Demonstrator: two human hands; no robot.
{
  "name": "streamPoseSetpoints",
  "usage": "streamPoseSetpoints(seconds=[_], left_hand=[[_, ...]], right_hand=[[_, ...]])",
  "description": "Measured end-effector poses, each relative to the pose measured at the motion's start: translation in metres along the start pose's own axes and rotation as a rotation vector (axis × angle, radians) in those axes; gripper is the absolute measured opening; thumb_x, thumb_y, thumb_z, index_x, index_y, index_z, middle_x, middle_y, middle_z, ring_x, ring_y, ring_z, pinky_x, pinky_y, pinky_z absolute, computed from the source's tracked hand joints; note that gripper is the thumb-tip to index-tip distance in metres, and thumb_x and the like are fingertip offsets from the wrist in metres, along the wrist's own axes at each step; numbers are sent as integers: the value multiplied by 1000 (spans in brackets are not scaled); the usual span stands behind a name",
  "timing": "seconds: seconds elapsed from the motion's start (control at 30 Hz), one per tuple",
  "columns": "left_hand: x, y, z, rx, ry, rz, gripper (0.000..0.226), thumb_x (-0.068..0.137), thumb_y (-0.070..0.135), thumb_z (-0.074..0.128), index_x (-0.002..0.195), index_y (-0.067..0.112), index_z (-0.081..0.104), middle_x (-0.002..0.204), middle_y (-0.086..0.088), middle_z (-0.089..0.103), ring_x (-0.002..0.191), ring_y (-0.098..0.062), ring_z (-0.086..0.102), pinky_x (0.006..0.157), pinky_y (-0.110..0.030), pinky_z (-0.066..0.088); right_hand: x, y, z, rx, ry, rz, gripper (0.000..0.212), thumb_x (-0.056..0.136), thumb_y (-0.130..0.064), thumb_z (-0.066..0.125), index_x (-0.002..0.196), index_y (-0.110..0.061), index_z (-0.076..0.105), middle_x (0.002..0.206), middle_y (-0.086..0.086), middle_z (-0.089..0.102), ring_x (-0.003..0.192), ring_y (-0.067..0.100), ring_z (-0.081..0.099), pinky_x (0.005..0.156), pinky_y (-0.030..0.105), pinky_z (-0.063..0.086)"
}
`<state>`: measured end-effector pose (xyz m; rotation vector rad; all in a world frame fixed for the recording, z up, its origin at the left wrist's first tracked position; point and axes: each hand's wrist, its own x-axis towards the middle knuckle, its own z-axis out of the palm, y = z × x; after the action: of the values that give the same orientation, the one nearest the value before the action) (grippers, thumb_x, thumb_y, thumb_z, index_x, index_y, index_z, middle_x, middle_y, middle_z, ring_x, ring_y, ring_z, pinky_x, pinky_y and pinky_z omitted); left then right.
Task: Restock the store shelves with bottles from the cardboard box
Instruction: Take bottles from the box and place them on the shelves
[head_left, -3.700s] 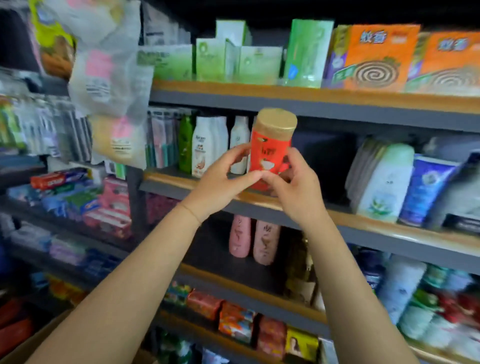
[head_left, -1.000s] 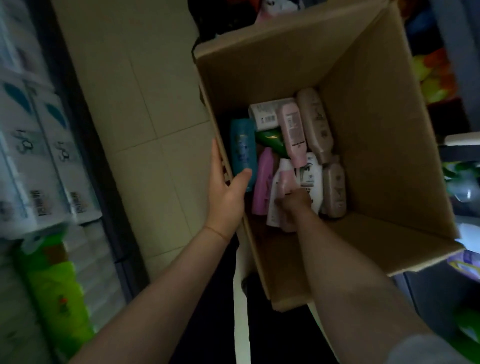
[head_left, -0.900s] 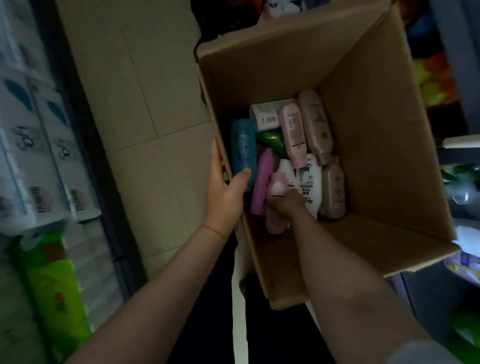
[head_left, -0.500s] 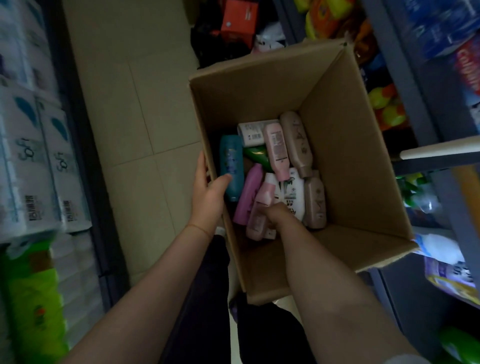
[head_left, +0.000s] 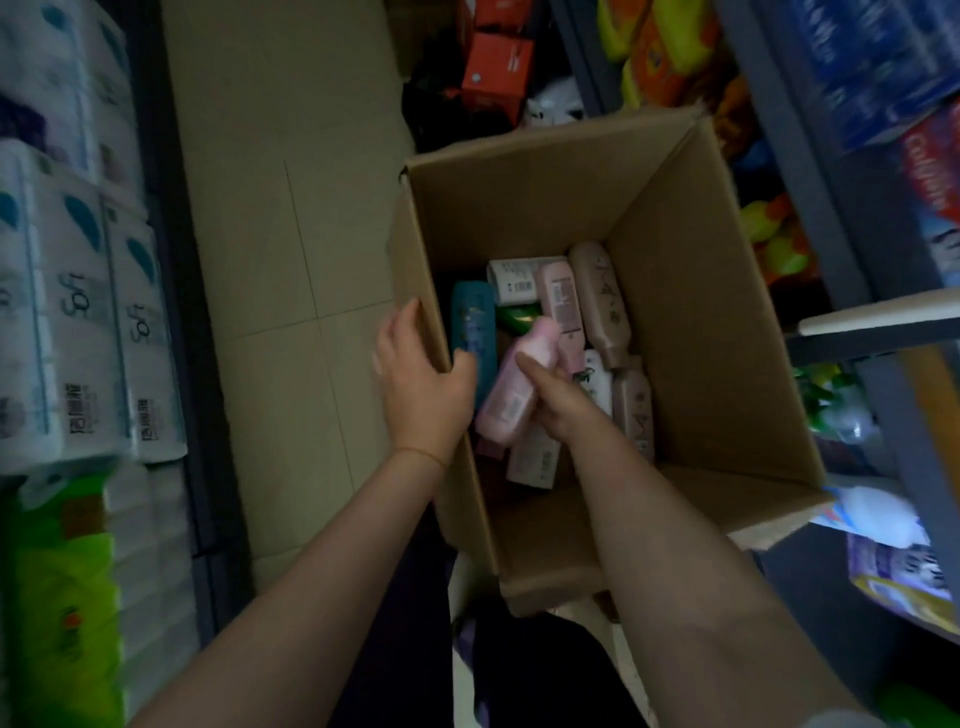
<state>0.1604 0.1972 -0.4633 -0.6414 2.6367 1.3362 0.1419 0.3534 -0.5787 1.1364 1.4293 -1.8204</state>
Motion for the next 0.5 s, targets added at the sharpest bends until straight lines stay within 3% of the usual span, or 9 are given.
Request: streamPoseSetpoints(seconds=[0.07,0.13,0.2,0.27,0.33,0.4,0.5], left_hand=[[-10,10,-9,223,46,184,69,84,27,66,147,14,41,159,-15,26,146,-32,23,119,-49,26],[-25,32,-17,149,-33,280,64,82,34,65,140,13,49,152,-14,36,140,-32,34,114,-43,31],[-50,70,-24,-161,-261,204,68,76,49,67,137,24,51,139,0,51,127,-18,51,107,-36,43],[-76,110,-30,-414,-431,110,78,66,60,73,136,37,48,131,10,58,118,-8,59,100,-34,49],[-96,142,-35,-595,-503,41,80,62,57,80,133,31,53,126,0,65,113,-17,65,95,-43,54],[-117,171,-39,-808,-718,-67,81,65,47,83,135,19,54,127,-23,63,109,-33,66,89,-49,54],[-163,218,-41,-972,-1057,-134,66,83,39,68,137,4,54,128,-28,59,112,-41,58,100,-50,48]], right_hand=[[-36,-36,8,122,-49,-102,44,85,-31,75,123,-16,58,118,14,67,105,29,66,97,51,51],[-81,-65,9,136,-56,-227,43,86,-34,73,124,-19,61,113,13,71,100,27,69,89,48,55],[-139,-85,2,135,-91,-335,45,91,-46,64,129,-21,61,114,13,71,99,26,71,83,42,57],[-203,-95,-13,133,-178,-417,51,97,-58,44,129,-22,62,116,12,71,104,25,70,89,42,56],[-266,-98,-37,140,-199,-513,55,101,-56,33,119,-19,68,107,10,73,96,22,71,81,38,56],[-322,-99,-64,187,-153,-646,50,105,-40,33,100,-11,73,86,11,71,71,20,64,56,31,47],[-389,-101,-107,226,-18,-831,34,104,-18,41,95,-1,69,73,10,64,61,18,53,49,29,35]])
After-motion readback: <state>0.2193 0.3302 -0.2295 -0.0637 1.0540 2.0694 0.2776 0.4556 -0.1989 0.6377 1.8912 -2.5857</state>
